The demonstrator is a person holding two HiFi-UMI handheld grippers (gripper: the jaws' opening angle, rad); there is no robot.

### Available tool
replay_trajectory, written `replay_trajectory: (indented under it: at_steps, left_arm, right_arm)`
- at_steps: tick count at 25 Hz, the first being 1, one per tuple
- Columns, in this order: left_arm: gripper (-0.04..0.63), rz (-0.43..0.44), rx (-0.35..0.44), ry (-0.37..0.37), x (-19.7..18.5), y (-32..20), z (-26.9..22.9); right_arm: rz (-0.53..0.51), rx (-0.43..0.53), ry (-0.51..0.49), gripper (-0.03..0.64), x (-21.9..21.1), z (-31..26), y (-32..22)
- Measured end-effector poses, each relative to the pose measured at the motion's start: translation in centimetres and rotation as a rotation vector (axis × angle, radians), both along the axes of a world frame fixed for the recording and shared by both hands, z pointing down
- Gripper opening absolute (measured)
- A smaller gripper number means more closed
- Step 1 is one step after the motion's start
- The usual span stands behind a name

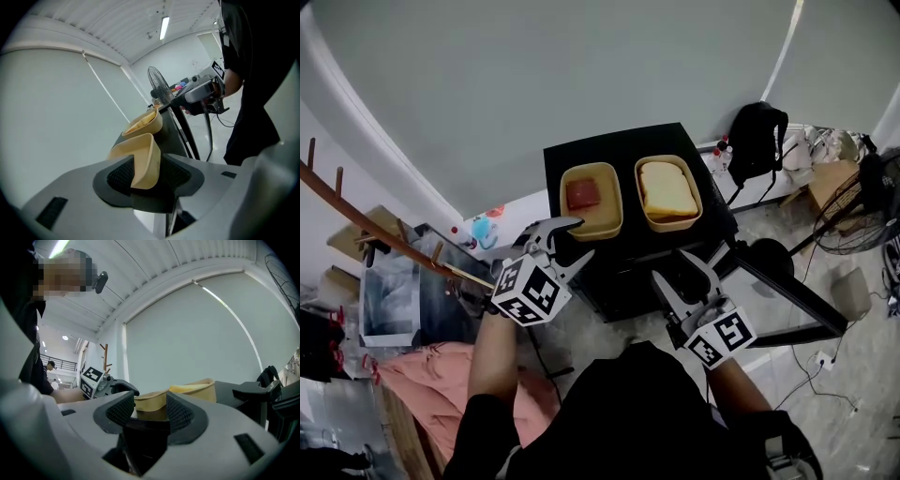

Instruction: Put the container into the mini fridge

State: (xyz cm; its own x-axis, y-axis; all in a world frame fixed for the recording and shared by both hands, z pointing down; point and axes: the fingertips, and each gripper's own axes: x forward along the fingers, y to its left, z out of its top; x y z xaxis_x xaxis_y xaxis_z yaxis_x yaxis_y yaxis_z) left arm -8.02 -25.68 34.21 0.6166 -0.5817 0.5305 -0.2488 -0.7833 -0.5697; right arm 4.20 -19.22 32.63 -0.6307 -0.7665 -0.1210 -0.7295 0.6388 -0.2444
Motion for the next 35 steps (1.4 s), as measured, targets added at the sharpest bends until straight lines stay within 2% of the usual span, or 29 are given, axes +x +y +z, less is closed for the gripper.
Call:
replay_trajectory:
  at_steps: [2,5,10,16,19,22,25,31,35]
  left_arm:
    - [0.145,-0.017,0.035,-0.023,-0.1,-0.4,0.0]
    - [0.082,-0.017,0.025,-0.025,0.0,-0.5,0.1]
    - [0.059,0.032,0.032,-0.042,0.6,0.2,0.1]
    - [0.043,0.073,0.019,0.005,1.3,1.6,-0.3]
    - [0.041,0.089,0.023,0.021,1.5,2.8,-0.4]
    - [0.037,0.108,0.013,0.037,1.6,4.1,-0.5]
    - [0.037,0.117,0.004,0.052,1.7,5.0,-0.7]
    - [0.037,0.134,-0.004,0.059,1.5,7.4,-0.8]
    - [0.037,0.130,-0.025,0.093,1.3,8.7,-1.0]
  right_arm:
    - [-0.023,-0.003,0.008,0.222,-0.5,0.2,0.3]
    - [-0.052,-0.013,0.008,0.222,-1.2,0.5,0.4]
    - [-0.070,-0.041,-0.013,0.222,-1.7,1.1,0.6]
    - [-0.095,-0.137,-0.082,0.222,-2.5,1.7,0.5]
    - [-0.109,-0.228,-0.170,0.222,-2.9,2.2,0.3]
    - [-0.170,-0.363,-0.295,0.223,-3.5,3.1,0.2]
    - [-0.279,-0.465,-0.384,0.277,-4.8,3.4,0.3]
    - [-0.385,-0.627,-0.635,0.307,-6.3,2.1,-0.2]
    - [-0.416,-0.675,-0.710,0.316,-6.9,2.1,-0.8]
